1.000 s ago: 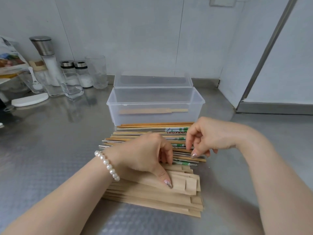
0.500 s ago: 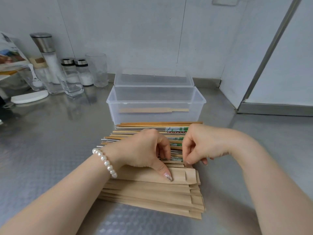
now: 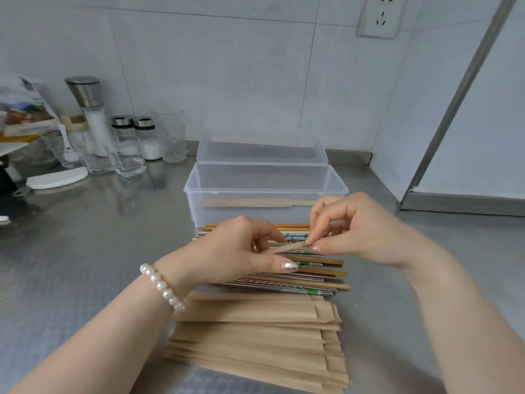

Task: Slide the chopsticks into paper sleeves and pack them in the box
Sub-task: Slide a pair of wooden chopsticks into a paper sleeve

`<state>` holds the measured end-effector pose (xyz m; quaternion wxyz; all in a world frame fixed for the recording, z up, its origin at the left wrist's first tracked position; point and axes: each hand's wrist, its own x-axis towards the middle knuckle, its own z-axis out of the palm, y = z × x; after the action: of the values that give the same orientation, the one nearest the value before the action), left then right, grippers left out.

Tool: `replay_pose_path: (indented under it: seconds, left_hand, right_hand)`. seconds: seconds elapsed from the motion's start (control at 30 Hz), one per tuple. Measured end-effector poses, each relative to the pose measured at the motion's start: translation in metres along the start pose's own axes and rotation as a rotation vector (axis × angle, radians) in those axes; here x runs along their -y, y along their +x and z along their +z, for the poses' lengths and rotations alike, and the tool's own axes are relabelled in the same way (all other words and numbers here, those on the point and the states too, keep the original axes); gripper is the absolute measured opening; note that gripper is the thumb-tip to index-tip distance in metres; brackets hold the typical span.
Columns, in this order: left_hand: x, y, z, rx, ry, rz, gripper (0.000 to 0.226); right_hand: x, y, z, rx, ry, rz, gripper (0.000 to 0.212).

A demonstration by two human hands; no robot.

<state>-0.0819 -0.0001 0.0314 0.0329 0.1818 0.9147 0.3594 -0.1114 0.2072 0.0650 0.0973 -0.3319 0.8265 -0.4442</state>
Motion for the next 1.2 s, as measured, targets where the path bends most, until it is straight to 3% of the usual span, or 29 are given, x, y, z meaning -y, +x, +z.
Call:
replay_pose_path:
  seconds: [0.07,0.23,0.33,0.47,0.63,0.8,0.97,1.2]
  left_hand:
    - [0.000,0.001,0.000,-0.018,0.009,-0.011,0.060]
    - [0.000,0.000,0.003,-0.079,0.119,0.032,0.028]
    - [0.000,-0.001,0.003,-0.100,0.114,0.052,0.011]
    - [-0.001,0.000,0.003,-0.098,0.061,0.080,0.034]
    - [-0.001,0.001,0.004,-0.135,0.052,0.093,0.016]
    - [0.004,0.001,0.007,-0.332,0.269,0.162,0.055]
    - [0.007,0.004,0.014,-0.439,0.310,0.287,0.036]
    - [0.007,0.005,0.018,-0.450,0.224,0.251,0.030]
  right_hand:
    - [0.002,-0.001,0.000,0.028,-0.021,0.013,0.023]
    - [-0.003,0.000,-0.001,0.086,-0.005,0.072,0.018]
    - [-0.010,0.002,-0.005,0.023,0.108,0.152,0.016]
    - [-0.013,0.006,0.000,0.033,0.133,0.200,0.022]
    - [-0.011,0.008,0.010,0.010,0.138,0.186,0.014]
    - [-0.011,0.010,0.013,-0.058,0.196,0.249,0.008]
    - [-0.013,0.011,0.010,-0.078,0.271,0.329,0.011]
    - [-0.016,0.011,0.007,-0.105,0.265,0.328,0.010]
